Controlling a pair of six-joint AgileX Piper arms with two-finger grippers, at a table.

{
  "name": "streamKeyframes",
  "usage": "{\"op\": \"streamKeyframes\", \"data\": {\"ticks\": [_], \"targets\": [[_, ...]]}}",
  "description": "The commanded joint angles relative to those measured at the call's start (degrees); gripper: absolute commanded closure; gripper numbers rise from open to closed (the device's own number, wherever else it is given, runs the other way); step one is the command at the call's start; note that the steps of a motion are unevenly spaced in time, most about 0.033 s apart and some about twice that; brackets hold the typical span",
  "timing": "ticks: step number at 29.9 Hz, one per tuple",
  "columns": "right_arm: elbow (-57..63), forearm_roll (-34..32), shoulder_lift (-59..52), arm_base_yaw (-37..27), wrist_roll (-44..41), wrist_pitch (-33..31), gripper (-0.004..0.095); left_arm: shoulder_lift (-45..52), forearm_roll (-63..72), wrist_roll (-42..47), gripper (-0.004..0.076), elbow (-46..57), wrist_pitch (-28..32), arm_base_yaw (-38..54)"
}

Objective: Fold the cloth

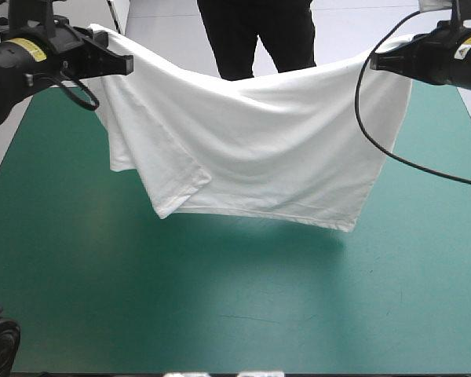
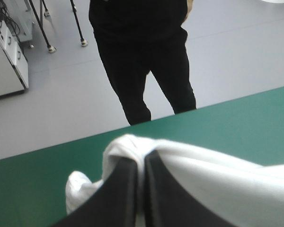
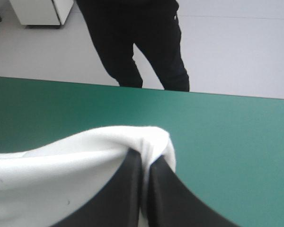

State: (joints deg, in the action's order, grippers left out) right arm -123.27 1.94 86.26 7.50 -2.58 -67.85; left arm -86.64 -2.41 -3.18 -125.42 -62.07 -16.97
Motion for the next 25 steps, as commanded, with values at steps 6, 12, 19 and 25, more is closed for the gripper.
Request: {"op": "streamKeyframes", "data": {"ticks": [6, 12, 19, 25], "targets": [[-1.5, -7.4, 6.8, 0.0, 0.5, 20.3, 0.0925, -6.7, -7.0, 0.1, 0.0733, -1.3, 23.6, 0.0], [-1.5, -7.4, 9.4, 0.0, 0.3, 28.8, 0.0925, -10.5, -8.0, 0.5, 0.0733, -1.3, 31.1, 0.0], [-1.4, -5.9, 11.9, 0.0, 0.3, 21.0, 0.0925, -15.7, -7.1, 3.2, 0.0733, -1.2, 24.4, 0.6], [5.1, -1.1, 15.5, 0.0, 0.6, 9.4, 0.0925, -21.1, -4.1, 3.2, 0.0733, 0.5, 4.6, 0.5]]}}
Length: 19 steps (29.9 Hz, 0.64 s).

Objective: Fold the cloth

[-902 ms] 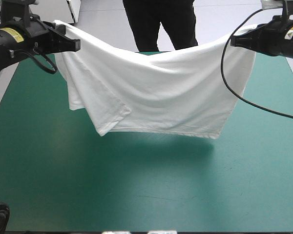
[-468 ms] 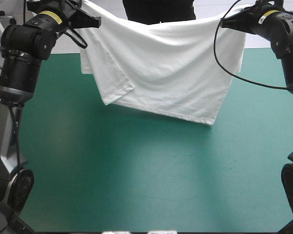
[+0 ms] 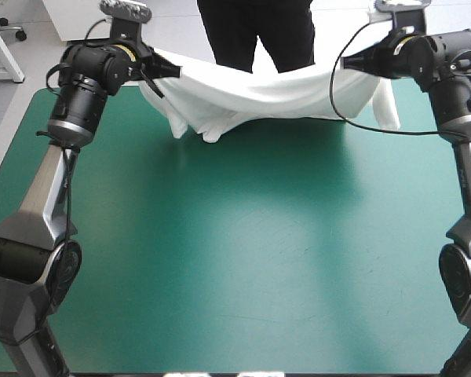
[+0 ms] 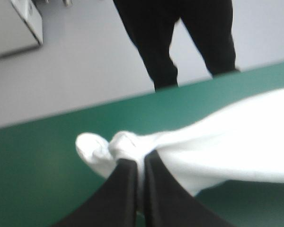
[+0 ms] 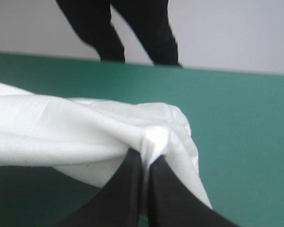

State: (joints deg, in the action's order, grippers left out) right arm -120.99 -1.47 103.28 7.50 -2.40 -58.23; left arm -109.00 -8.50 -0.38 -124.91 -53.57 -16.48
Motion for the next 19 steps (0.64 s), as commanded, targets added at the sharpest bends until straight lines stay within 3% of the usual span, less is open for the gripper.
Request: {"op": "streamKeyframes", "data": {"ticks": [1, 8, 15, 19], "targets": [[5.4, 3.4, -1.7, 0.0, 1.0, -0.5, 0.0925, 1.2, 3.0, 0.4, 0.0733, 1.8, -4.4, 0.0], [22.7, 5.7, -5.8, 0.0, 4.3, -0.7, 0.0925, 6.6, 7.2, 0.4, 0.0733, 23.3, -0.8, -0.8], [37.9, 12.8, -11.6, 0.0, 7.4, -0.4, 0.0925, 17.6, 9.1, 0.4, 0.0733, 48.7, 3.2, -2.4], [47.2, 12.9, -16.5, 0.0, 7.4, -0.5, 0.0925, 23.6, 12.2, 0.4, 0.0733, 60.1, 5.6, -2.4]]}}
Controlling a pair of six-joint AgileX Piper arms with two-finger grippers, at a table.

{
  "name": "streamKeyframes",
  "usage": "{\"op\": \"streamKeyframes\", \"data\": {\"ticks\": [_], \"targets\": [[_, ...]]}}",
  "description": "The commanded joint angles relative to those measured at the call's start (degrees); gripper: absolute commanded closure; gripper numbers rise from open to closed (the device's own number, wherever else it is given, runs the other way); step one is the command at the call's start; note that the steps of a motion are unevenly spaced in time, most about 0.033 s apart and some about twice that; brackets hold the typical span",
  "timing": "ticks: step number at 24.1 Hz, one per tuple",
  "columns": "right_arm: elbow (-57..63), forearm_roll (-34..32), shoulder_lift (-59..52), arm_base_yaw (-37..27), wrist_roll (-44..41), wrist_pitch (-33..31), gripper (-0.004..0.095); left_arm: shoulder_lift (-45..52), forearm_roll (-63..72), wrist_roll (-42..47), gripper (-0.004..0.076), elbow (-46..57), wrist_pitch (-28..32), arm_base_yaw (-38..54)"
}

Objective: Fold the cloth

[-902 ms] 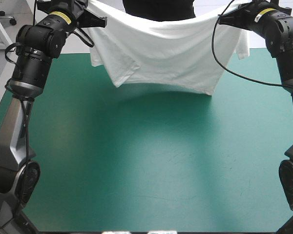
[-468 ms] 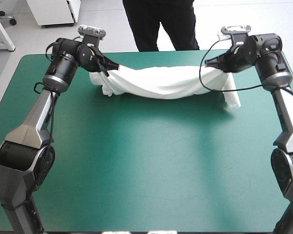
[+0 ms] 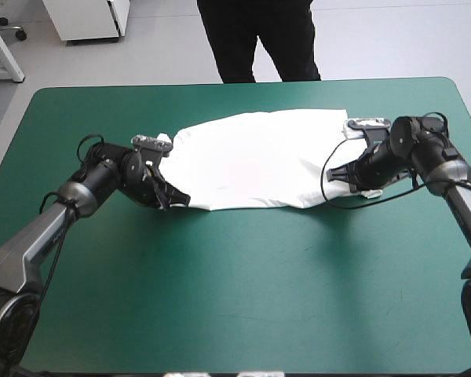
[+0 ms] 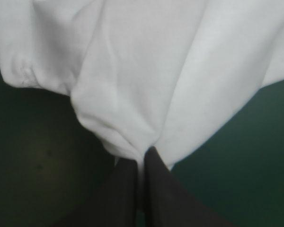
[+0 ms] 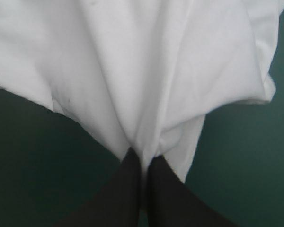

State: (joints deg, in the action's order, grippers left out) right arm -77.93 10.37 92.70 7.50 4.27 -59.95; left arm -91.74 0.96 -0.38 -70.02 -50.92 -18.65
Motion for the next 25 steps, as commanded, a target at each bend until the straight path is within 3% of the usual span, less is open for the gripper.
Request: {"op": "streamKeyframes", "data": {"ticks": [1, 8, 18, 20, 21, 22, 23, 25], "targets": [[6.3, 1.1, -7.1, 0.0, 0.8, 1.2, 0.0925, 7.6, 3.4, -0.1, 0.0733, 8.1, 3.2, -0.2], [21.5, 4.2, -17.4, 0.0, 0.8, -0.5, 0.0925, 17.2, 8.5, -3.0, 0.0733, 22.7, 2.2, -0.2], [30.2, 5.0, -26.9, 0.0, -1.6, -2.3, 0.0917, 27.2, 7.0, -3.0, 0.0724, 29.5, -0.4, -0.2], [30.2, 5.0, -26.1, 0.0, -1.0, -2.3, 0.0808, 27.2, 6.9, -3.9, 0.0622, 29.5, -0.2, -0.1], [30.2, 5.0, -25.5, 0.0, -1.0, -2.4, 0.0665, 27.2, 7.6, -4.1, 0.0501, 29.5, -1.2, -0.1], [30.2, 5.2, -25.3, 0.0, -0.8, -2.7, 0.0582, 27.2, 7.9, -4.1, 0.0426, 29.5, -2.5, -0.1], [30.2, 5.2, -25.0, 0.0, -0.8, -2.7, 0.045, 27.3, 8.0, -4.1, 0.0283, 29.5, -5.2, -0.1], [29.2, 5.0, -25.3, 0.0, -0.8, -2.6, 0.035, 27.3, 7.9, -3.6, 0.0183, 28.8, -9.7, -0.1]]}}
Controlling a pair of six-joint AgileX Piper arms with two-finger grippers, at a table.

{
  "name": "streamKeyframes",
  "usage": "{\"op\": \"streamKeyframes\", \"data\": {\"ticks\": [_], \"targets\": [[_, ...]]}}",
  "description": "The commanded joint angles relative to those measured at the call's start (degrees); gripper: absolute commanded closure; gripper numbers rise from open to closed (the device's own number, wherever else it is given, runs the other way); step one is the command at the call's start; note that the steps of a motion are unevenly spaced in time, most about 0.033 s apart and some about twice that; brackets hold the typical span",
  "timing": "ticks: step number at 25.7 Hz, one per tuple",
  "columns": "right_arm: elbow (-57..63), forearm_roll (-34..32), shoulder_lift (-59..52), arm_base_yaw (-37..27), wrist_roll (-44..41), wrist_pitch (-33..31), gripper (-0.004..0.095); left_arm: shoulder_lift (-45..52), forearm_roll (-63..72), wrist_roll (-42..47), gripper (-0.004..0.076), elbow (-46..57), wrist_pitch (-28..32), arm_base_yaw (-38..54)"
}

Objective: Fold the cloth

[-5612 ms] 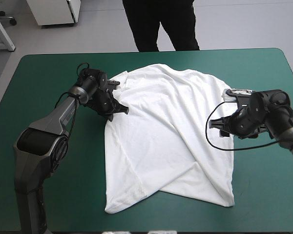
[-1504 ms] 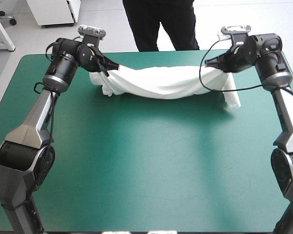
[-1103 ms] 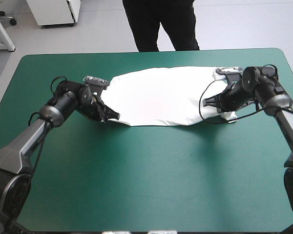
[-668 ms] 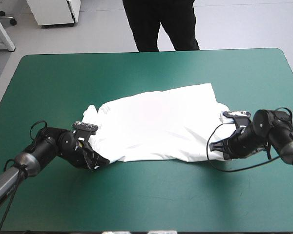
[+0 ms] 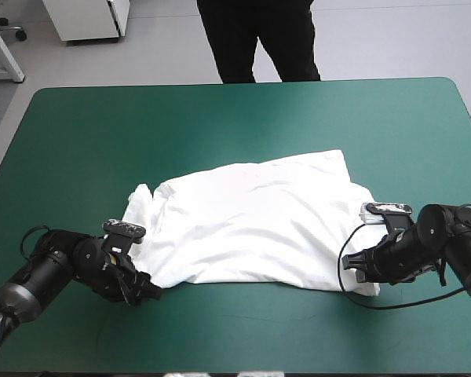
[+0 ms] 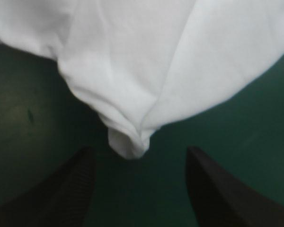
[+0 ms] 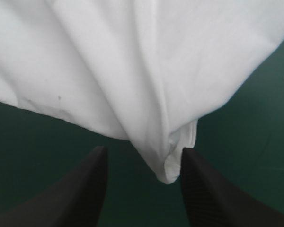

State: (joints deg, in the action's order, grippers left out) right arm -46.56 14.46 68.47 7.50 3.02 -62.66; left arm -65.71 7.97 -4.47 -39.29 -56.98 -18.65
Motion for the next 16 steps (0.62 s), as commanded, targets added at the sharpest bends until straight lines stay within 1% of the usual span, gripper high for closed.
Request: {"op": "streamKeyframes", "data": {"ticks": [1, 3, 5, 8, 10, 16], "targets": [[-3.3, 0.9, -1.6, 0.0, -0.2, 0.2, 0.0349, 1.4, 0.6, 2.5, 0.0185, -3.2, -5.4, -0.1], [-6.9, 0.1, -2.9, 0.0, -1.3, -0.1, 0.0349, 1.9, -1.0, 3.5, 0.0192, -7.1, -7.1, -0.1], [-11.3, -2.4, -4.2, 0.0, -3.4, -1.4, 0.0361, 2.9, -3.6, 5.1, 0.0193, -11.9, -7.1, -0.1], [-15.0, -5.3, -4.6, 0.0, -3.9, -3.9, 0.0372, 2.9, -7.0, 7.2, 0.0193, -16.9, -7.6, -0.1], [-17.0, -5.9, -4.7, 0.0, -3.9, -5.1, 0.0372, 2.4, -9.0, 8.1, 0.0193, -19.8, -8.3, -0.1], [-18.8, -6.2, -4.7, 0.0, -3.9, -4.9, 0.0372, -1.2, -13.2, 9.1, 0.0193, -24.9, -9.9, 1.3]]}}
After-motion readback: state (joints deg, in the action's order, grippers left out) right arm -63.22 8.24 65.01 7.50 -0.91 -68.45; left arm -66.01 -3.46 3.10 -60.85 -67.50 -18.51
